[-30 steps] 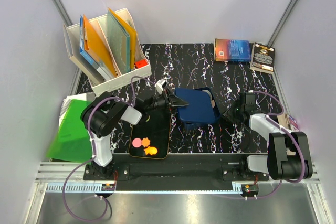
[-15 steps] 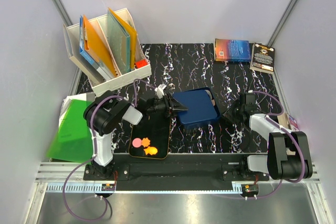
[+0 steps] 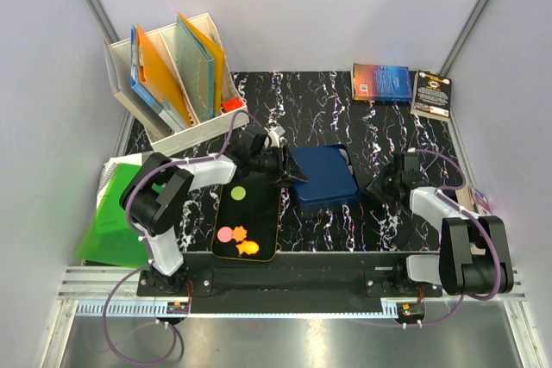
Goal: Pack the cookies
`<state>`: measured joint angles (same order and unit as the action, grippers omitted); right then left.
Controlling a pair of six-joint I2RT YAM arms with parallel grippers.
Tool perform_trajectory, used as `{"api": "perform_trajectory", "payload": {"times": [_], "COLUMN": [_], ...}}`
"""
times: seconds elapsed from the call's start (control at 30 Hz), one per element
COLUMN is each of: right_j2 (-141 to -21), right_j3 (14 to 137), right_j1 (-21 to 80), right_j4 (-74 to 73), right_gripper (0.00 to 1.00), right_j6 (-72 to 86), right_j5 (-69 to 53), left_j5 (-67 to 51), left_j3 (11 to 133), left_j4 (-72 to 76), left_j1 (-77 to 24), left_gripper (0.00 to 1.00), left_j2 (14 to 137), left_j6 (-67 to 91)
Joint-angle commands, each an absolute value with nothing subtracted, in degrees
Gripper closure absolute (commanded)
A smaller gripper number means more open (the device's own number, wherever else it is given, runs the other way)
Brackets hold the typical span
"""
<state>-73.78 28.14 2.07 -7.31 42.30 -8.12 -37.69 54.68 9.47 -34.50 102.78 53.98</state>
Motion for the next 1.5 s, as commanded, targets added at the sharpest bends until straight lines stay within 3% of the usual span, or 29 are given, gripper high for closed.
{"api": "perform_trajectory", "payload": {"times": [0.0,0.13,0.17,0.27,0.37,1.2,1.37,1.4,1.47], "right_j2": [-72.3,-72.2,-72.2,-72.2,-72.2,-71.9,-72.2,-72.7,-73.3], "right_j3": [28.4,28.5,28.4,28.4,28.4,29.4,31.2,31.5,33.0], "right_j1": [2.1,2.3,2.2,2.2,2.2,2.2,2.2,2.2,2.2], "right_j4": [-6.4,-6.5,-6.4,-6.5,-6.4,-6.6,-7.3,-7.4,-7.6], "right_gripper": [0.68,0.67,0.67,0.66,0.66,0.66,0.67,0.69,0.71], "right_j6": [42.0,41.9,41.9,41.9,42.0,41.8,40.8,40.8,40.3], "right_j5": [-8.2,-8.3,-8.3,-8.3,-8.4,-8.4,-6.6,-6.5,-6.1], "left_j5": [-34.0,-34.5,-34.5,-33.7,-33.1,-23.7,-14.9,-12.1,-9.8], "left_j3": [56.7,56.9,57.0,57.5,57.8,64.2,60.9,59.9,59.1], "left_j4": [-6.8,-9.3,-10.5,-13.0,-14.5,-28.0,-28.0,-28.0,-28.0], "left_j1": [-34.4,-34.3,-34.3,-34.2,-33.8,-30.9,-29.4,-29.4,-29.0], "left_gripper": [0.55,0.48,0.41,0.32,0.28,0.27,0.37,0.48,0.60], "left_j2": [101.5,100.6,100.4,98.8,97.8,89.5,85.3,85.0,84.6], "left_j6": [43.2,41.1,40.6,38.9,38.0,31.2,33.0,33.3,33.7]}}
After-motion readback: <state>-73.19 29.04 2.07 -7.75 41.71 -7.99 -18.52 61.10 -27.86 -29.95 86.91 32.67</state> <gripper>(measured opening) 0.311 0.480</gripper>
